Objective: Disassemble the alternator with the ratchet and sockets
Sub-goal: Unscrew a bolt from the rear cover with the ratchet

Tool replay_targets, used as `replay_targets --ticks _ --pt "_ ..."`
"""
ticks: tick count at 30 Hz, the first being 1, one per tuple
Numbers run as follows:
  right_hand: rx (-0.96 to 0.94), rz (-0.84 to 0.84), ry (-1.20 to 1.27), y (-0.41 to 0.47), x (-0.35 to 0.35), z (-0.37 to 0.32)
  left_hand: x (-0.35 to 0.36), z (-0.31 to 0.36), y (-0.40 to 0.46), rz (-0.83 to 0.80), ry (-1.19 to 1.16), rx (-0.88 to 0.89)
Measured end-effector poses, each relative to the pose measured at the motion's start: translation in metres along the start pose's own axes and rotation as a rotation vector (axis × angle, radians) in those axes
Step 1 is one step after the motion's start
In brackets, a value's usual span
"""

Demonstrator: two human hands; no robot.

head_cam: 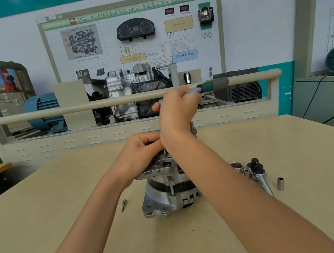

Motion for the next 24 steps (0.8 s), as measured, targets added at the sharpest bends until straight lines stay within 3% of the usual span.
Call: replay_targets --ticks 3,7,11,13,15,18,19,21,24 --pt "0.203 -0.131 -0.045 0.005 0.009 0.012 0.002 0.003 -0.001 -0.007 -0.029 -0.005" --pt "0.680 -0.593 0.075 -0.009 0.038 0.037 0.002 0.001 -0.001 -0.017 -0.055 -0.019" --pt "0.841 -0.838 0.223 -0.027 0.047 0.034 0.003 0.000 -0.001 -0.015 -0.081 -0.020" --pt "0.831 -0.802 0.229 -0.026 0.045 0.033 0.001 -0.001 0.000 0.005 -0.093 -0.009" --pt "0.705 -0.586 0.160 -0.012 0.034 0.036 0.000 -0.001 0.000 0.018 -0.107 -0.007" --pt "0.244 -0.124 -0.010 0.009 0.001 0.014 0.001 0.000 0.000 0.014 -0.113 -0.006" --pt "0.159 -0.049 -0.024 0.008 -0.005 0.008 0.001 0.001 0.000 0.013 -0.106 -0.004" --pt "0.197 -0.076 -0.026 0.009 -0.002 0.010 0.001 0.000 0.000 0.017 -0.105 -0.009" --pt "0.530 -0.428 -0.009 -0.001 0.024 0.030 0.001 -0.004 -0.001 0.003 -0.103 -0.039"
Point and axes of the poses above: each hand's wrist, its own y-axis towards the middle knuckle, its own x-axis out of the palm, z = x × y, the point moved 10 cm from there along y, towards the middle knuckle, and after that the axes turned 5 degrees about -y, right-handed, at the moved point
